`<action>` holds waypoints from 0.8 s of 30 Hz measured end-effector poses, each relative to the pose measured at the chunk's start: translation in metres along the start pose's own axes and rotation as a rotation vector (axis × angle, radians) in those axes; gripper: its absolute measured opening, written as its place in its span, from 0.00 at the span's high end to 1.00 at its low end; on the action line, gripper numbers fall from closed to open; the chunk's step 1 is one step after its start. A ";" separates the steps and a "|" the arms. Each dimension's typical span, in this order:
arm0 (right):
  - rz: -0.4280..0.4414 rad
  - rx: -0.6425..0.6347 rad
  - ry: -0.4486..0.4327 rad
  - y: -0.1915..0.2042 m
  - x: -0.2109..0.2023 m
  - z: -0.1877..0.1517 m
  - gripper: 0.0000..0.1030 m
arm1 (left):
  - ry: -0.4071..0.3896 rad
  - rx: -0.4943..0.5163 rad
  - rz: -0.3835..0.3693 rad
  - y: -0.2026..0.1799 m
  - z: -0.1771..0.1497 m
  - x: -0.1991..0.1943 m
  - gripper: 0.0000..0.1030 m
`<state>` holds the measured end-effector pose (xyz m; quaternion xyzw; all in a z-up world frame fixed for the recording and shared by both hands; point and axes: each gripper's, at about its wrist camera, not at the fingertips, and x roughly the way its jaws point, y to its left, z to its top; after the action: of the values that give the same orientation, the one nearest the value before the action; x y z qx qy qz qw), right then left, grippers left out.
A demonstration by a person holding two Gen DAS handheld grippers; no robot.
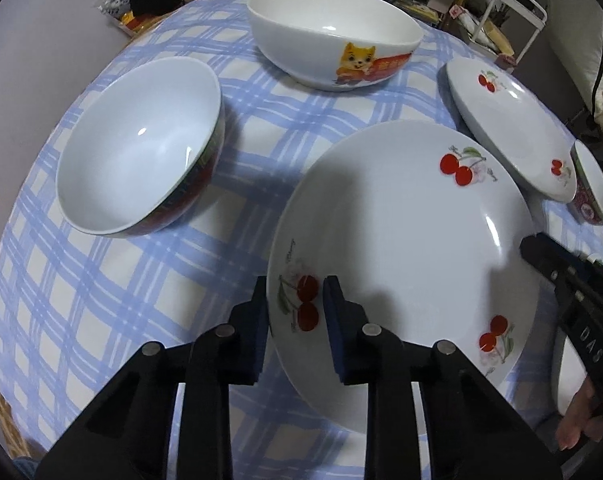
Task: Organize plates and bowls
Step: 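Close the left gripper on the cherry plate rim while the right gripper grips the opposite rim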
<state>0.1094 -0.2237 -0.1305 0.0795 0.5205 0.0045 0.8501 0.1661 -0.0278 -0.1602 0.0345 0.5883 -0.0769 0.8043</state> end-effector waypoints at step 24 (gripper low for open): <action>0.114 0.129 0.048 -0.008 -0.006 -0.006 0.92 | 0.070 -0.017 -0.075 0.013 -0.002 -0.001 0.77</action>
<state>0.1008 -0.2311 -0.1292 0.1634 0.5347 0.0215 0.8288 0.1659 -0.0147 -0.1602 0.0082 0.6175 -0.1005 0.7801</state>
